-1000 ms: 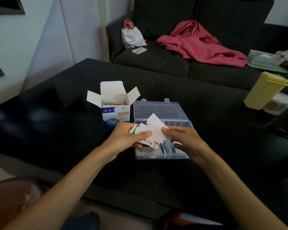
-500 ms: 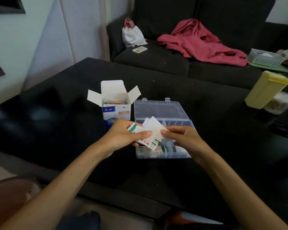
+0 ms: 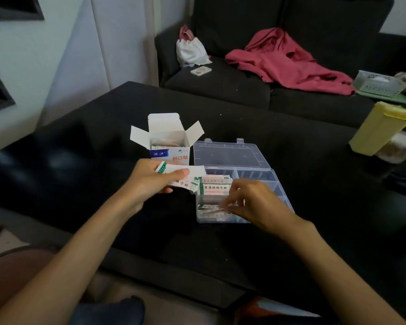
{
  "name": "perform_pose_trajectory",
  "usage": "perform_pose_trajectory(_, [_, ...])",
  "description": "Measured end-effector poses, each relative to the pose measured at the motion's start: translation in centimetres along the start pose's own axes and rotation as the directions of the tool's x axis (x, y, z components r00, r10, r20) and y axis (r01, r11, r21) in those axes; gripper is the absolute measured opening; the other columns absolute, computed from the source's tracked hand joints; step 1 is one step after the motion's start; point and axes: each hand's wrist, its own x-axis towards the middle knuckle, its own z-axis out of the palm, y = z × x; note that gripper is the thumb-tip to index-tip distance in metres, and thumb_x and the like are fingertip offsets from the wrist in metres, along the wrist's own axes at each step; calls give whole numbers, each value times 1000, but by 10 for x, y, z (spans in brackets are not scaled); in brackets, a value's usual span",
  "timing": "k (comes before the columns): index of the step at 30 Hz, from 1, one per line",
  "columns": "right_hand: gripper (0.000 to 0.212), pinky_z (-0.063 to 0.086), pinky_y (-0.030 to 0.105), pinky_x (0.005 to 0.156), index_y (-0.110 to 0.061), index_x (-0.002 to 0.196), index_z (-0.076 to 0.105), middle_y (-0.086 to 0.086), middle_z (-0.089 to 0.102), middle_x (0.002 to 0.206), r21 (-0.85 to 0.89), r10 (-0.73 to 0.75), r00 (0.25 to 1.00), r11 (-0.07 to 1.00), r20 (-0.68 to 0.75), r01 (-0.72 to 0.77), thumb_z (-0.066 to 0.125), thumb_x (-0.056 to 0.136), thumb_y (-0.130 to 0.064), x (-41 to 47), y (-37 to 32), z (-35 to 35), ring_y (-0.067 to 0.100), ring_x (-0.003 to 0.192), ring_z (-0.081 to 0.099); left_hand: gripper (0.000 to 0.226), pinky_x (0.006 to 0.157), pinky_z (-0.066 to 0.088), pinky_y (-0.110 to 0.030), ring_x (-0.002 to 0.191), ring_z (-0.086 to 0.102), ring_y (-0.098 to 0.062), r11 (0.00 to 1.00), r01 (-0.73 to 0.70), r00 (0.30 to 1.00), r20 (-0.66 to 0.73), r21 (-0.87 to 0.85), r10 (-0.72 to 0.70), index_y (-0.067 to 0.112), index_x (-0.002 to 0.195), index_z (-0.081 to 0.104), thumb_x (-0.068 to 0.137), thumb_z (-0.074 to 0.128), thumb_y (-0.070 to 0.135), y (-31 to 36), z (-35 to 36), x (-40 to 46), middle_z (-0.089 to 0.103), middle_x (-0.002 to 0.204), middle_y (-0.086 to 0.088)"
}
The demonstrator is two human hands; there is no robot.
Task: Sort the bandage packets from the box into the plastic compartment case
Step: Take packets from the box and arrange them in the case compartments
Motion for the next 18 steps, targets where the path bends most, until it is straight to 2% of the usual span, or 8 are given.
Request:
perform_pose_trajectory(3, [26, 46, 18, 82, -26, 109, 69, -4, 57, 118, 22, 54, 991, 998, 125, -57, 66, 85, -16, 5, 0, -7, 3, 96, 49, 11, 46, 47, -11, 65, 66, -2, 1000, -9, 1000, 3, 1, 9, 22, 81, 65, 78, 74, 17, 1, 3, -1, 70, 71, 11])
perform_pose_trajectory(6, [35, 46, 29, 97, -29, 111, 67, -4, 53, 128, 77, 100, 964, 990, 248, -122, 61, 87, -5, 6, 6, -11, 12, 117, 47, 11, 46, 46, -11, 70, 66, -4, 1000, -11, 1000, 17, 17, 11, 22, 86, 67, 79, 74, 17, 1, 4, -1, 70, 77, 9])
perform_pose_trajectory(9, [44, 45, 34, 101, -32, 113, 65, -5, 51, 133, 113, 110, 944, 982, 310, -152, 54, 87, 1, 3, 11, -10, 12, 126, 43, 13, 46, 46, -10, 72, 65, -4, 999, -11, 1000, 26, 32, 10, 21, 91, 68, 80, 73, 17, 0, 5, 0, 70, 80, 8])
perform_pose_trajectory(11, [36, 46, 32, 99, -33, 111, 66, -7, 54, 130, 151, 103, 954, 977, 282, -150, 54, 90, -6, 0, 11, -9, 9, 122, 45, 11, 47, 46, -10, 72, 65, -4, 999, -15, 1000, 27, 37, 14, 22, 88, 68, 80, 73, 17, -1, 4, -1, 70, 78, 9])
perform_pose_trajectory(13, [22, 49, 26, 85, -34, 105, 68, -11, 60, 113, 221, 94, 978, 966, 186, -135, 60, 89, -21, -1, 9, -8, 3, 102, 54, 10, 47, 46, -11, 70, 65, -3, 999, -22, 999, 33, 41, 20, 24, 83, 68, 80, 73, 17, -1, 4, 0, 70, 75, 11])
perform_pose_trajectory(15, [20, 47, 21, 72, -34, 104, 68, -15, 61, 99, 290, 83, 986, 949, 145, -123, 64, 85, -32, 1, 7, -6, 4, 87, 55, 10, 47, 46, -10, 66, 65, -1, 999, -27, 999, 43, 47, 25, 26, 81, 68, 80, 73, 17, -2, 5, -1, 70, 70, 14])
perform_pose_trajectory(18, [24, 47, 18, 70, -31, 107, 69, -13, 62, 102, 321, 50, 980, 941, 193, -111, 65, 83, -33, 5, 7, -3, 3, 89, 56, 9, 46, 46, -11, 64, 65, 2, 998, -26, 998, 54, 48, 24, 26, 82, 69, 80, 74, 18, -3, 6, 0, 71, 69, 14])
